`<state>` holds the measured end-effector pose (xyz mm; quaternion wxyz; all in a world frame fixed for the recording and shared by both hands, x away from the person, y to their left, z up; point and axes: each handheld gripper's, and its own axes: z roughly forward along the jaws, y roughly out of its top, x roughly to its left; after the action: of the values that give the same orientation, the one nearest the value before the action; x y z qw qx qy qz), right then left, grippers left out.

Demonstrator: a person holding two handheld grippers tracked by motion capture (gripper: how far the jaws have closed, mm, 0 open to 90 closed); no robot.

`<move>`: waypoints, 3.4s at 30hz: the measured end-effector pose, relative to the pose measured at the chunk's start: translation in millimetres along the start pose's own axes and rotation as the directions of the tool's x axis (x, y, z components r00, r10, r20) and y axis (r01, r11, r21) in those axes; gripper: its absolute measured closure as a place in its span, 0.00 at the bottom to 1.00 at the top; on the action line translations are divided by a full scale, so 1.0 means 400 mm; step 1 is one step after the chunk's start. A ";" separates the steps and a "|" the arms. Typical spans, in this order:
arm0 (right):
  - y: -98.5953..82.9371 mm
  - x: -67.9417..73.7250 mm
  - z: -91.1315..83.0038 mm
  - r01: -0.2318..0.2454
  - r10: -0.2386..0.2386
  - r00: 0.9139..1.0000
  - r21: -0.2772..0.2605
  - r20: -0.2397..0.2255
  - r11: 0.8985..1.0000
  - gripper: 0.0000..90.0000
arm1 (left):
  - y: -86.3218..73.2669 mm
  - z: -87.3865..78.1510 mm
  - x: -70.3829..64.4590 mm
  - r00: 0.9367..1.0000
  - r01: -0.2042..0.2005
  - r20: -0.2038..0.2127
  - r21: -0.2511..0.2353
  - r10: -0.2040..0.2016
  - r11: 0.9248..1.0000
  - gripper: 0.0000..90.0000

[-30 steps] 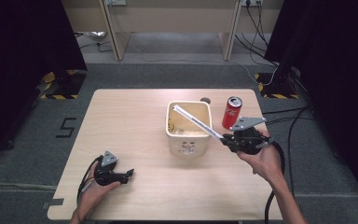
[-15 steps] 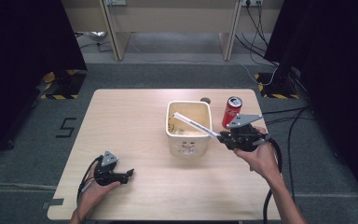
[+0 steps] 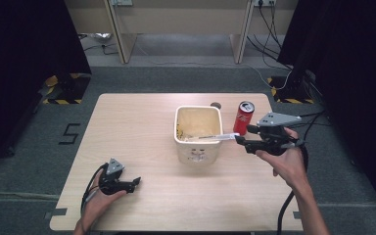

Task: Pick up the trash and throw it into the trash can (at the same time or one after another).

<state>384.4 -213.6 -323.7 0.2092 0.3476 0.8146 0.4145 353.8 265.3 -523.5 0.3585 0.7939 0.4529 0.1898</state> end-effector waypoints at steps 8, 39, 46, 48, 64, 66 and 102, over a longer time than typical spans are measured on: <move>-0.026 -0.039 -0.025 -0.041 0.042 0.998 -0.023 0.056 0.999 0.38 | 0.000 0.000 0.000 1.000 0.000 0.001 0.000 0.000 1.000 0.15; -0.073 -0.099 0.031 -0.126 0.128 0.965 -0.025 0.228 0.992 0.26 | 0.000 0.000 0.000 1.000 0.000 0.000 -0.001 0.000 1.000 0.15; -0.070 -0.116 0.049 -0.145 0.147 0.958 -0.026 0.245 0.989 0.24 | 0.000 0.000 0.000 1.000 0.000 0.000 -0.001 0.000 1.000 0.15; -0.068 -0.121 0.053 -0.145 0.149 0.956 -0.032 0.252 0.989 0.24 | 0.000 0.000 0.000 1.000 0.001 0.000 -0.001 -0.001 1.000 0.15; -0.064 -0.160 0.107 -0.173 0.175 0.941 -0.034 0.290 0.984 0.22 | 0.000 0.000 0.000 1.000 0.000 0.000 -0.002 0.000 1.000 0.15; -0.064 -0.166 0.116 -0.180 0.183 0.940 -0.036 0.289 0.983 0.22 | 0.000 0.000 0.000 1.000 0.000 0.000 -0.002 0.000 1.000 0.15; -0.059 -0.240 0.267 -0.229 0.222 0.920 -0.018 0.322 0.973 0.21 | 0.000 0.001 0.000 1.000 0.002 0.002 -0.005 -0.002 1.000 0.15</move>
<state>506.7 -237.9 -398.8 0.2867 0.5042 0.7282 0.3652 353.9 265.3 -523.8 0.3612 0.7927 0.4530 0.1896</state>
